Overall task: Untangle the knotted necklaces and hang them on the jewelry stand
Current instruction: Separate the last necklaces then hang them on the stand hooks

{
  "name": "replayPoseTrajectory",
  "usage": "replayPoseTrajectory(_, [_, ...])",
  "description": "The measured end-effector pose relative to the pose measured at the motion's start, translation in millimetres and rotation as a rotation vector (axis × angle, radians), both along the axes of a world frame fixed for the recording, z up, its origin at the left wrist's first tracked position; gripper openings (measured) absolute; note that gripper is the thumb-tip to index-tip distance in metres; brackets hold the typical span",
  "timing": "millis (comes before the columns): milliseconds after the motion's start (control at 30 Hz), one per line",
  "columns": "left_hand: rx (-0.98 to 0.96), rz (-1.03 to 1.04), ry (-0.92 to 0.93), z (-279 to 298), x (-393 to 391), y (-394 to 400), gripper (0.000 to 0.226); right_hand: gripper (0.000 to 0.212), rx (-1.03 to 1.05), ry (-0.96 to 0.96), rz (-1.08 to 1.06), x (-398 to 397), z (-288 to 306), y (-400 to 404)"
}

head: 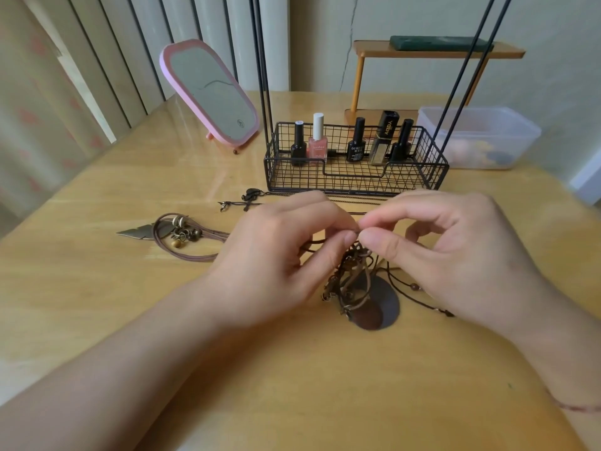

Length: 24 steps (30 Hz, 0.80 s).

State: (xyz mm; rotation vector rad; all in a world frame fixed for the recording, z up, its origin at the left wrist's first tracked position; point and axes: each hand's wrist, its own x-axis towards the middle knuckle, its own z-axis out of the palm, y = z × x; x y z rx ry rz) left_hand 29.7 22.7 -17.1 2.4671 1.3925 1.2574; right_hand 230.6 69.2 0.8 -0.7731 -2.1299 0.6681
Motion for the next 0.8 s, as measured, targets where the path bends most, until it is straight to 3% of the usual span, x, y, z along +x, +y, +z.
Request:
replayPoseTrajectory(133, [0.027, 0.060, -0.003, 2, -2, 1, 0.010, 0.005, -0.014, -0.038, -0.011, 1, 4, -2])
replayPoseTrajectory(300, [-0.001, 0.114, -0.148, 3, 1, -1, 0.008, 0.009, -0.101, -0.230, 0.025, 5, 3, 2])
replayPoseTrajectory(400, [-0.029, 0.056, -0.193, 3, 6, -2, 0.009, 0.026, 0.001, -0.161, -0.012, 3, -2, 5])
replayPoseTrajectory(533, [-0.042, 0.021, -0.150, 4, 10, -2, 0.009, 0.008, 0.076, -0.056, -0.023, -6, -6, 3])
replayPoseTrajectory(600, [-0.103, 0.004, -0.175, 2, 10, -2, 0.010, 0.004, -0.003, -0.012, 0.019, -5, -3, 2])
replayPoseTrajectory(800, [-0.249, -0.050, -0.066, -3, 7, 1, 0.005, 0.025, -0.443, 0.086, 0.155, 7, 12, 6])
